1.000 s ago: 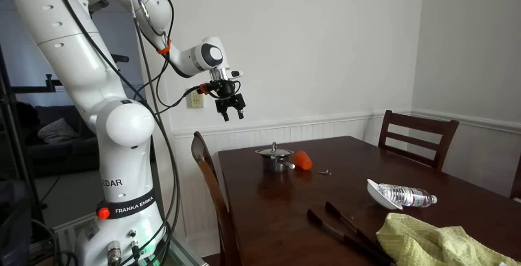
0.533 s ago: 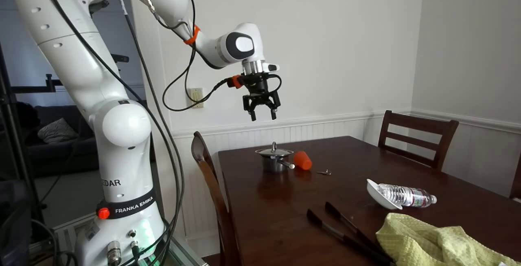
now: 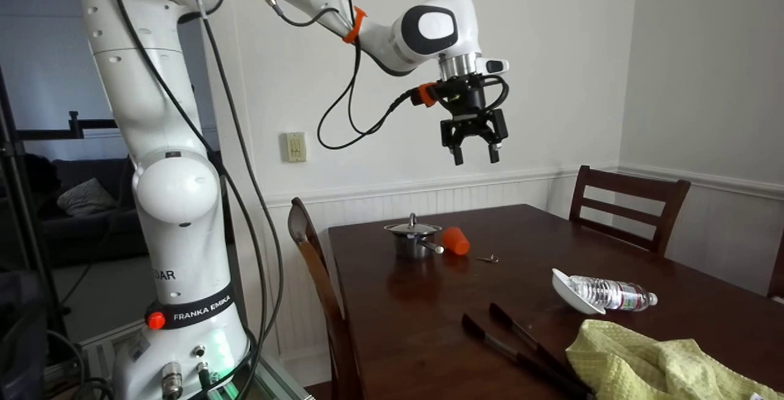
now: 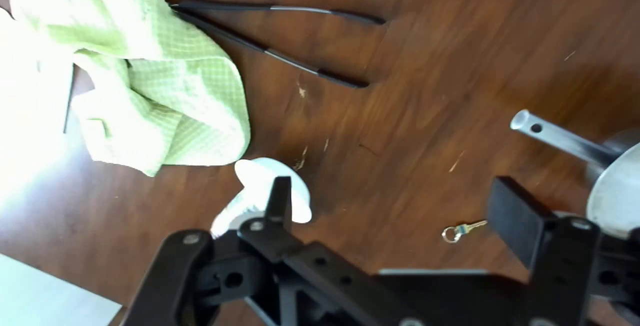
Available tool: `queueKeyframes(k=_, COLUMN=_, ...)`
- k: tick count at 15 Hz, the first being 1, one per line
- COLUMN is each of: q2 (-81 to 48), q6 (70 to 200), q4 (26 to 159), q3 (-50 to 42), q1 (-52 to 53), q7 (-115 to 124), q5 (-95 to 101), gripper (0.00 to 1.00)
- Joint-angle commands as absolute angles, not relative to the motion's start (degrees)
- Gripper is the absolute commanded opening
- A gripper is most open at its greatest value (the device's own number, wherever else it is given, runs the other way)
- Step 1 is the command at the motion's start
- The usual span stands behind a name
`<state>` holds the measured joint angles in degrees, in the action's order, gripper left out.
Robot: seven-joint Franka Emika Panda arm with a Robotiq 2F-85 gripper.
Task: Pick up the white plate
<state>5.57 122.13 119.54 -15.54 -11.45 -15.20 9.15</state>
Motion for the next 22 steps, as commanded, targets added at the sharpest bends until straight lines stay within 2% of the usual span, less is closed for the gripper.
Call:
queueKeyframes(k=1, q2=2.81, q6=121.48, q4=116.50, q3=-15.34, q1=-12.61, q7=-14.42, q5=8.07, gripper=1.00)
queueKeyframes(k=4, q2=-3.52, q6=120.50, q4=110.59, q3=-15.40, q1=-13.38, q7=-13.28, q5=6.57, gripper=1.00)
queueKeyframes(k=8, q2=-4.60, q6=120.16, q4=109.37, q3=-15.32, q1=-13.40, q7=-12.92, q5=6.39, gripper=1.00)
queueKeyframes(k=10, q2=-3.53, q6=122.44, q4=112.14, q3=-15.10, q1=-13.88, q7=-23.40, q5=7.23, gripper=1.00)
queueKeyframes(k=12, q2=-7.29, q6=120.74, q4=109.08, q3=-15.35, q1=-15.07, q7=-32.44, q5=4.02, gripper=1.00)
queueKeyframes(k=15, q2=-16.69, q6=116.59, q4=100.06, q3=-15.10, q1=-17.25, q7=-42.13, q5=3.36, gripper=1.00)
queueKeyframes(k=22, q2=-36.83, q6=116.06, q4=80.64, q3=-13.64, q1=-20.22, q7=-41.65, q5=10.79, gripper=1.00)
